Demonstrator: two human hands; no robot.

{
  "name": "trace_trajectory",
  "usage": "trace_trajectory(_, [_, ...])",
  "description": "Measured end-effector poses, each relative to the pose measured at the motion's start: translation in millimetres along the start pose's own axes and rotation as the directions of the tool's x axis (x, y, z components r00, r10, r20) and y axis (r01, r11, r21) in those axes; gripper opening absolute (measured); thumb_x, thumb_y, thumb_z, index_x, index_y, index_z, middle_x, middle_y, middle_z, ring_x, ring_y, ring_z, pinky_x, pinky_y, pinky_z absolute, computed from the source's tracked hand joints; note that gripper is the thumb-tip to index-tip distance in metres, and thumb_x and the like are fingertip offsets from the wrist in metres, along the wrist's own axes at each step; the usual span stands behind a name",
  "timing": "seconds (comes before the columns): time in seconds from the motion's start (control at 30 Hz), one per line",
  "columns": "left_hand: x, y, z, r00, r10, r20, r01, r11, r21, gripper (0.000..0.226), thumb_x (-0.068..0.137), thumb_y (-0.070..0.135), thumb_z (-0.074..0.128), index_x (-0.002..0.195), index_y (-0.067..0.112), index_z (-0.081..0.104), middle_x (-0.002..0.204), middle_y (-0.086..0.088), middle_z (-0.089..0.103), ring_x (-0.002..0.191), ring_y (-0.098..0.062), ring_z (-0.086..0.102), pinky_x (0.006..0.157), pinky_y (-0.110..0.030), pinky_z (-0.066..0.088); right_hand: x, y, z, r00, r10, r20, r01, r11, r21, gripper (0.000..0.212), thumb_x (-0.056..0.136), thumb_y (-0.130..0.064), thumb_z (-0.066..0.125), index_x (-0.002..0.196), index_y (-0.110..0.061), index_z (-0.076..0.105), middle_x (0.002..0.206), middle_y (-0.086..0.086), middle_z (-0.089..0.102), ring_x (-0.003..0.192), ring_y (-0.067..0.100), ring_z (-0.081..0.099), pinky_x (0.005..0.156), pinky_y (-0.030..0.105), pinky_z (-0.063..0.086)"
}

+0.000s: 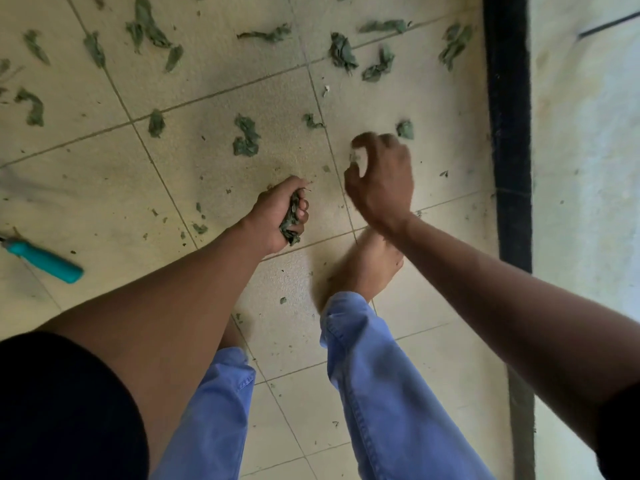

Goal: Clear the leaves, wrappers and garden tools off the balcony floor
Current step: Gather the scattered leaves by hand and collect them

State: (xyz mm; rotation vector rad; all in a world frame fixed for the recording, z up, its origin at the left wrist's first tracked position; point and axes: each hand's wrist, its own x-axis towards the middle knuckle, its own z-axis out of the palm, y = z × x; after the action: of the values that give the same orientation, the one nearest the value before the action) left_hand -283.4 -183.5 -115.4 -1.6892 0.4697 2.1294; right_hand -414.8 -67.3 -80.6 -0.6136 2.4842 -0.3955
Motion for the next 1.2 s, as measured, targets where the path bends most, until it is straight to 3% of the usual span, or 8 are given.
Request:
trace_trajectory(0.1, [3.5,-2.2,9.3,1.0,-0.012,0.013,0.011,0.999,0.038,0.032,0.097,0.027,0.059,0.067,0.023,0.048,0.059,0.005,0.048,0.042,-0.005,0.041,0.033,-0.016,0.023,32.6,35.1,-5.3,0.991,0.132,0.013,-0.124,0.955,-0.269,0.078,0.078,-0.063,0.072,0.141,-0.029,0.042,0.149,0.013,0.038,0.138,0.037,0.034,0.108,0.048,0.041])
trace_trajectory(0.17, [5.5,-3.0,12.9,1.0,-0.02,0.025,0.018,0.999,0.044,0.032,0.098,0.028,0.059,0.067,0.023,0.049,0.059,0.006,0.048,0.042,-0.005,0.041,0.033,-0.017,0.023,43.4,45.6,-3.1,0.991,0.125,0.045,-0.107,0.95,-0.292,0.088,0.07,-0.069,0.077,0.141,-0.032,0.04,0.147,0.013,0.036,0.134,0.037,0.036,0.104,0.048,0.044])
trace_trajectory(0.43, [4.6,-7.4,7.2,0.999,-0.031,0.022,0.029,0.998,0.053,0.031,0.096,0.03,0.062,0.069,0.024,0.05,0.06,0.006,0.048,0.043,-0.005,0.041,0.034,-0.017,0.023,37.2,24.5,24.4,0.994,-0.103,0.043,0.111,0.964,-0.242,0.048,0.089,-0.005,0.064,0.131,-0.023,0.055,0.132,0.008,0.045,0.114,0.027,0.047,0.068,0.033,0.053])
trace_trajectory(0.8, [1.2,-20.3,-21.2,0.999,-0.044,0.022,0.044,0.999,0.017,0.033,0.095,0.032,0.064,0.065,0.024,0.052,0.061,0.006,0.05,0.044,-0.005,0.043,0.035,-0.017,0.025,45.6,12.3,37.0,0.947,-0.305,0.105,0.322,0.889,-0.326,0.024,0.093,0.007,0.049,0.096,-0.004,0.07,0.1,0.011,0.063,0.088,0.026,0.056,0.064,0.034,0.046])
trace_trajectory(0.93, [-4.4,-25.3,-27.4,0.998,-0.05,0.038,0.052,0.998,-0.041,0.033,0.094,0.033,0.066,0.066,0.025,0.051,0.061,0.007,0.051,0.045,-0.004,0.044,0.034,-0.017,0.024,33.4,-3.7,25.6,0.991,-0.022,0.132,0.022,1.0,0.005,0.025,0.084,0.007,0.057,0.086,-0.009,0.077,0.085,0.002,0.073,0.075,0.017,0.068,0.073,0.032,0.06])
trace_trajectory(1.03, [-12.4,-26.1,-30.4,0.998,-0.053,0.035,0.056,0.992,-0.114,0.033,0.095,0.033,0.065,0.067,0.024,0.051,0.061,0.007,0.05,0.044,-0.004,0.044,0.034,-0.017,0.024,2.3,-34.0,12.7,0.942,0.108,0.317,-0.265,0.819,0.509,0.009,0.082,0.004,0.073,0.085,-0.003,0.077,0.075,0.007,0.076,0.067,0.023,0.075,0.067,0.039,0.065])
trace_trajectory(1.1, [-20.7,-25.0,-31.9,0.998,-0.049,0.04,0.055,0.986,-0.157,0.031,0.097,0.032,0.061,0.068,0.023,0.052,0.06,0.007,0.051,0.043,-0.003,0.045,0.033,-0.016,0.024,-21.5,-56.2,9.5,0.916,0.08,0.394,-0.325,0.723,0.609,0.008,0.081,0.003,0.077,0.086,-0.003,0.076,0.076,0.009,0.076,0.071,0.024,0.076,0.065,0.039,0.065])
trace_trajectory(1.2, [-34.6,-21.3,-35.8,0.999,-0.003,0.052,0.011,0.986,-0.164,0.033,0.098,0.03,0.056,0.066,0.024,0.059,0.057,0.007,0.05,0.042,-0.003,0.045,0.035,-0.016,0.024,-55.1,-87.0,17.0,0.917,0.056,0.394,-0.303,0.741,0.599,0.015,0.075,0.003,0.079,0.081,-0.011,0.078,0.075,0.004,0.077,0.071,0.017,0.074,0.071,0.039,0.064])
